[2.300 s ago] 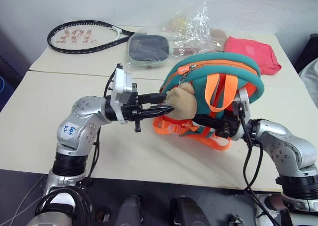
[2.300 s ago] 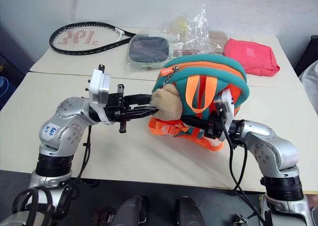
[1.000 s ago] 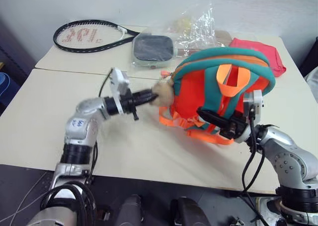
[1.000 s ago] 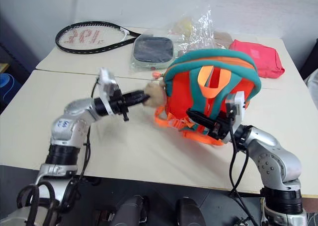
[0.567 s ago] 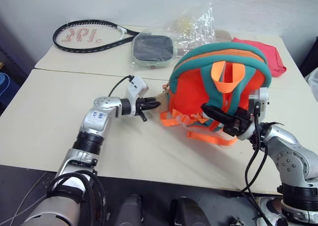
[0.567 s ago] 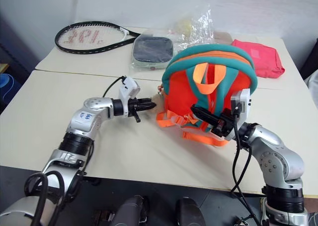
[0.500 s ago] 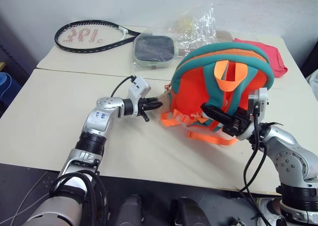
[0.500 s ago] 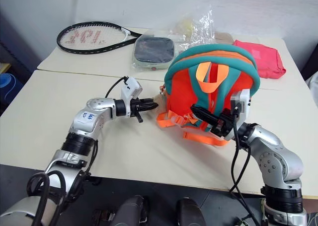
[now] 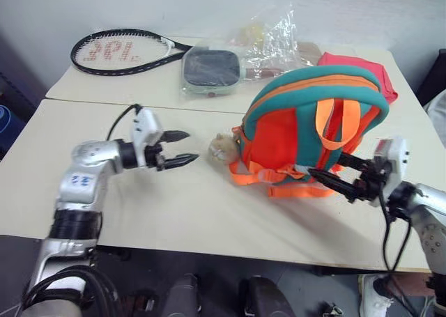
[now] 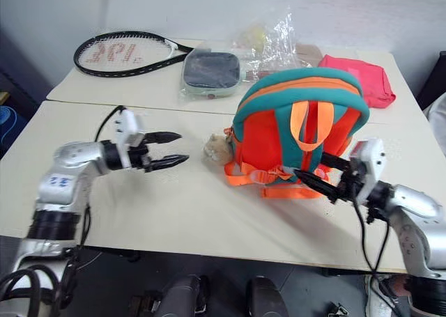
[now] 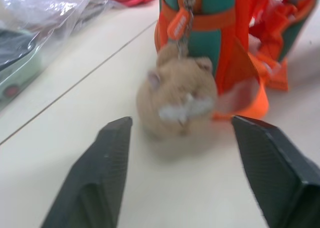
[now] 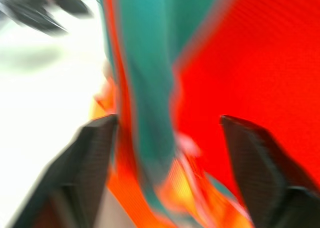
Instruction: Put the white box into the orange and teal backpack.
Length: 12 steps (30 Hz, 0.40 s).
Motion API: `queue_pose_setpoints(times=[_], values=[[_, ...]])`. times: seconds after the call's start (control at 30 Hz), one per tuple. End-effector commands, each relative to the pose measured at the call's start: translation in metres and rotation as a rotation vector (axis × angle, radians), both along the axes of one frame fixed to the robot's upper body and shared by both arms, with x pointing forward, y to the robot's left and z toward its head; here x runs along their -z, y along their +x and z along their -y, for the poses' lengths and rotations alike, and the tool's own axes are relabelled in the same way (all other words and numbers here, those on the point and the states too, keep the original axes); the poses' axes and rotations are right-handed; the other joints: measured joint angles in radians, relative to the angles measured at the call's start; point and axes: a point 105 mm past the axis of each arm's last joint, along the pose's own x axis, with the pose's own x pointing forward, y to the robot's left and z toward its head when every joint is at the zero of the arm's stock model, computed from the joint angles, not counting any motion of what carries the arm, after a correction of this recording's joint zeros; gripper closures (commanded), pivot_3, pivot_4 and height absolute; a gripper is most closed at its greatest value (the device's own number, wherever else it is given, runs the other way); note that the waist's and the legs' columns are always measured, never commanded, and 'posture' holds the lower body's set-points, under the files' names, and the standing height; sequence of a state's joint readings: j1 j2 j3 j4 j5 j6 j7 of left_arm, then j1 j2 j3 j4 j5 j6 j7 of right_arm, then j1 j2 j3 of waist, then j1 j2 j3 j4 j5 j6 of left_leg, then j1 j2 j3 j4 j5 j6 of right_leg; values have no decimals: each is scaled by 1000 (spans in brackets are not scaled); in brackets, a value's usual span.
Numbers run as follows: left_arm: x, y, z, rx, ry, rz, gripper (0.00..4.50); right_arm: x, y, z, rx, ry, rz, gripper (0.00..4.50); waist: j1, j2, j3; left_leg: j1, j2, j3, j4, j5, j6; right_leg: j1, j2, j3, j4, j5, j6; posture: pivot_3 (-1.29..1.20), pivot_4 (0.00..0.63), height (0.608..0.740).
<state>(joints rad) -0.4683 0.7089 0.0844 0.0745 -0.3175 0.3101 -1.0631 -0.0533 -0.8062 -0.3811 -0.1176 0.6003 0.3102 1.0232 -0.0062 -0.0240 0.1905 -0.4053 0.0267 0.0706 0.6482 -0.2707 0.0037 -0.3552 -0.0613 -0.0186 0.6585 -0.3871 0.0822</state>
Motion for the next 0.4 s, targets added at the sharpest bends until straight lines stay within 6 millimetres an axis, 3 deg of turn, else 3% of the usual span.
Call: queue_pose_setpoints(times=[0.03, 0.2, 0.4], values=[[-6, -19, -23, -11, 82, 76, 40, 1, -14, 41, 55, -131, 30, 8, 0, 0, 0, 0, 0, 0, -1, 0, 0, 0, 0, 0, 0, 0, 0, 0, 150, 740], [-5, -49, -55, -126, 50, 46, 40, 22, -29, 79, 79, -283, -10, 8, -3, 0, 0, 1, 0, 0, 0, -3, 5, 1, -1, 0, -2, 0, 0, 0, 150, 740], [2, -57, -63, -256, 83, 75, 40, 29, -19, 78, 61, -316, 30, 8, -18, 1, 0, 3, 1, -1, -1, -3, 5, 3, -1, 0, -1, 0, 0, 0, 150, 740]])
